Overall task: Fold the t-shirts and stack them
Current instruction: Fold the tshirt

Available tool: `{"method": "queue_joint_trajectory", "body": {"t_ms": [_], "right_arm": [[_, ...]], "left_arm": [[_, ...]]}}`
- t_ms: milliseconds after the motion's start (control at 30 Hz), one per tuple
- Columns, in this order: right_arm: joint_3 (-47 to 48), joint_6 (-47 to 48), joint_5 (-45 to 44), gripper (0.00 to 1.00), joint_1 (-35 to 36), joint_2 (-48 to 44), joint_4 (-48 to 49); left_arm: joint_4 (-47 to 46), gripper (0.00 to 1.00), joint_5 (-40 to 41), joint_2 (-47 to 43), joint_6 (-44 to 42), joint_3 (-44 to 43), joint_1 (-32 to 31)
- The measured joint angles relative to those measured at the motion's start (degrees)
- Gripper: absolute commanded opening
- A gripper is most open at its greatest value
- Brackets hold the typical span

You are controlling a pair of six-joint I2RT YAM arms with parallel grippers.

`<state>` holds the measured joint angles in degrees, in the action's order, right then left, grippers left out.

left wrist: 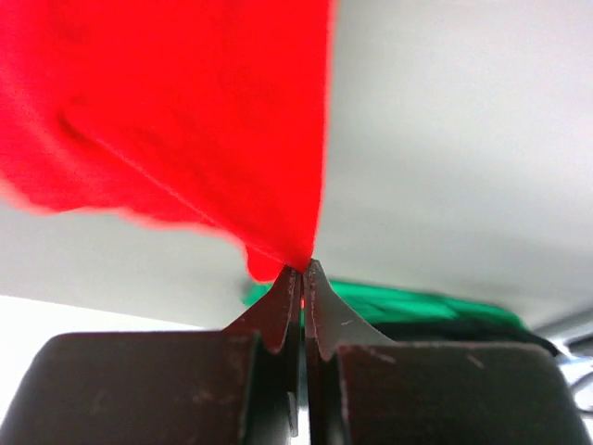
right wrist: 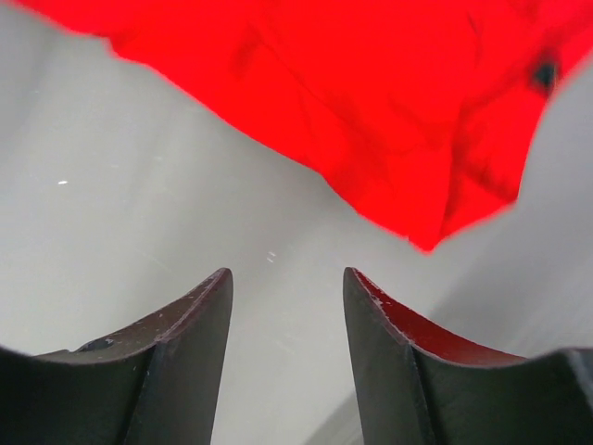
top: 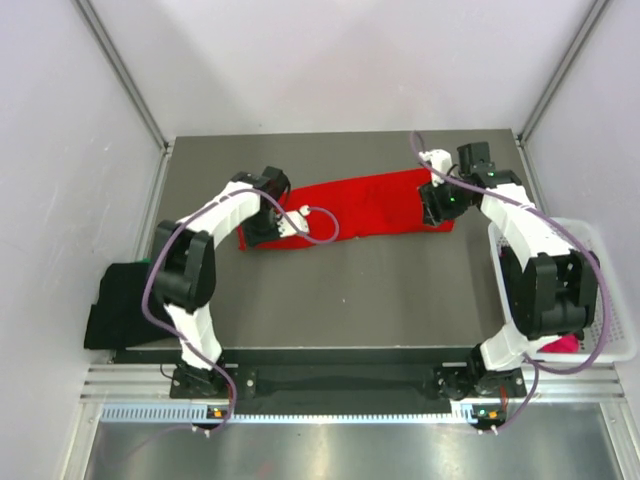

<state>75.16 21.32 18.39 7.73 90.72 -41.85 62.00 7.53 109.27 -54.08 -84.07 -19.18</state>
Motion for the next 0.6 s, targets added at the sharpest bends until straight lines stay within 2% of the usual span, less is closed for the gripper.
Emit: {"method": "queue_joint_trajectory", "body": {"t_ms": [100,233,300,467,600], "right_arm": [[0.2,-2.0,0.5,0.53,-3.5,2.7,-1.1],[5.0,-4.2,3.8,0.54,-7.7,11.7,-5.4],[8.2,-5.3,5.3,0.55,-9.5,17.6,-6.4],[11.9,-6.7,6.6,0.56,-11.3,23.7,-8.5],[15.4,-7.7,7.7,0.56,-11.3,26.2,-9.6]], "left_arm": [[4.0,0.00,-0.8,-8.2,2.4,3.8,-4.1],[8.9,0.00,-2.0,-15.9,6.8,9.2,-9.3],[10.6,0.00,-2.6,-17.6,9.0,11.6,-12.4],[12.5,0.00,-5.3,-18.7,14.4,15.5,-20.2],[12.9,0.00,-8.5,-18.7,17.3,15.7,-23.4]]}}
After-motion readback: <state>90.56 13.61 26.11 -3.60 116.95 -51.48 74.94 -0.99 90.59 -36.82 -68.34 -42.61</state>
